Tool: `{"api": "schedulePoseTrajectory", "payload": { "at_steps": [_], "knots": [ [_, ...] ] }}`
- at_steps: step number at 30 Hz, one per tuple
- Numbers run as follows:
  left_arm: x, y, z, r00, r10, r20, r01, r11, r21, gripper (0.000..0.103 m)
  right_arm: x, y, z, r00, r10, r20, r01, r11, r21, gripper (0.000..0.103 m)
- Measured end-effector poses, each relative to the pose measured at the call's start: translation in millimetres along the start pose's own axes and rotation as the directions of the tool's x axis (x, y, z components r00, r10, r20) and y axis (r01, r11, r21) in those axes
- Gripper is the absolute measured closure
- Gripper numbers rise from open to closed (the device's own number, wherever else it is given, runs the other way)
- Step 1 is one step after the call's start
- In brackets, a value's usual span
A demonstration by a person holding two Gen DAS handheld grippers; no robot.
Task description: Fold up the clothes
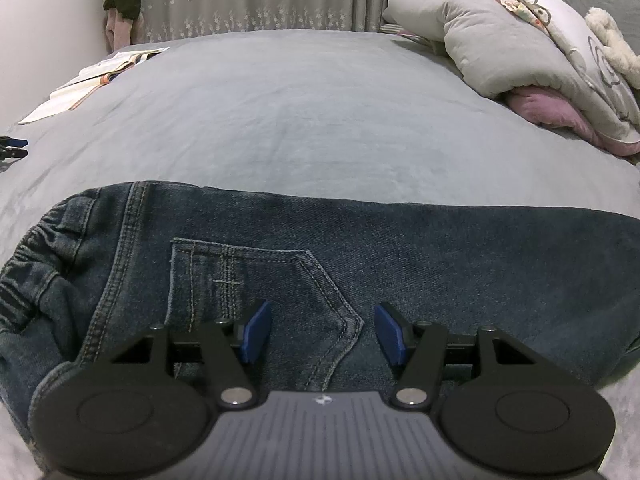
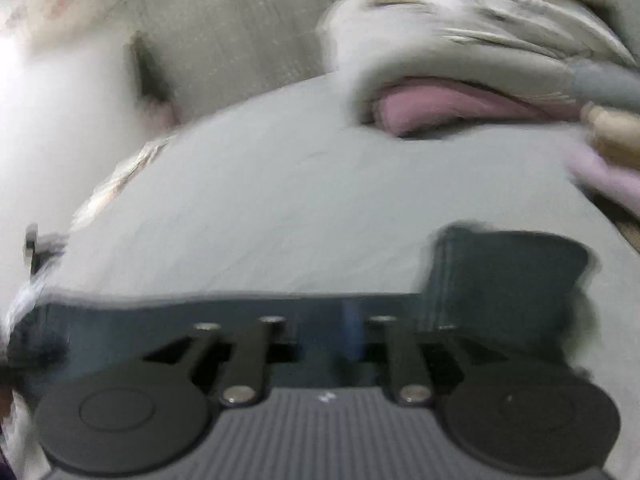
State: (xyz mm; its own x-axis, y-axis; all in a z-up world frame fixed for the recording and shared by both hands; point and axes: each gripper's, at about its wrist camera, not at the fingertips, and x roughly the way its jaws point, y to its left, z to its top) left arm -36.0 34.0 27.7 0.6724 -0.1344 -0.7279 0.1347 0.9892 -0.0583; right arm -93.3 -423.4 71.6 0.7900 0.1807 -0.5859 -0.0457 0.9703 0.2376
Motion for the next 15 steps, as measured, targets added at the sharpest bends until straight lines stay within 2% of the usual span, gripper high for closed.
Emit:
{"api": "schedulePoseTrajectory", "payload": {
  "at_steps": [1,2,5,6,8,11,15],
  "knots": [
    [-0.2,0.2,0.1,1.000,-0.001,0.000,0.001,1.000,0.000,0.046,-9.0,1.6,0.5,0.999,-0.019,0.032,0.020,0.999,-0.034,0.040],
    [-0.6,0.7,0.1,1.000,-0.004,-0.001,0.004,1.000,0.001,0.046,-18.9,-1.4,0.5,0.997,-0.044,0.059,0.047,0.998,-0.048,0.040],
    [-1.6,2.7,0.1,1.000,-0.014,-0.004,0.014,1.000,0.002,0.046,-53.7,-42.9,-6.6,0.981,-0.173,0.086,0.170,0.985,0.039,0.040],
    [-1.8,3.5,0.3,1.000,-0.018,-0.006,0.018,1.000,0.001,0.046,-61.0,-62.8,-16.4,0.971,-0.232,0.048,0.229,0.971,0.065,0.040],
    [-1.9,4.2,0.8,1.000,-0.023,-0.008,0.023,1.000,-0.001,0.046,-63.0,-86.2,-33.2,0.959,-0.283,-0.029,0.285,0.955,0.085,0.043],
    [-1.7,4.0,1.6,1.000,-0.023,-0.010,0.023,1.000,-0.002,0.046,-60.9,-120.7,-62.6,0.945,-0.287,-0.160,0.307,0.944,0.123,0.045],
    [-0.7,1.8,1.7,1.000,-0.014,-0.009,0.014,1.000,-0.001,0.045,-77.4,-136.8,-69.1,0.973,-0.174,-0.154,0.210,0.943,0.257,0.045]
  ]
}}
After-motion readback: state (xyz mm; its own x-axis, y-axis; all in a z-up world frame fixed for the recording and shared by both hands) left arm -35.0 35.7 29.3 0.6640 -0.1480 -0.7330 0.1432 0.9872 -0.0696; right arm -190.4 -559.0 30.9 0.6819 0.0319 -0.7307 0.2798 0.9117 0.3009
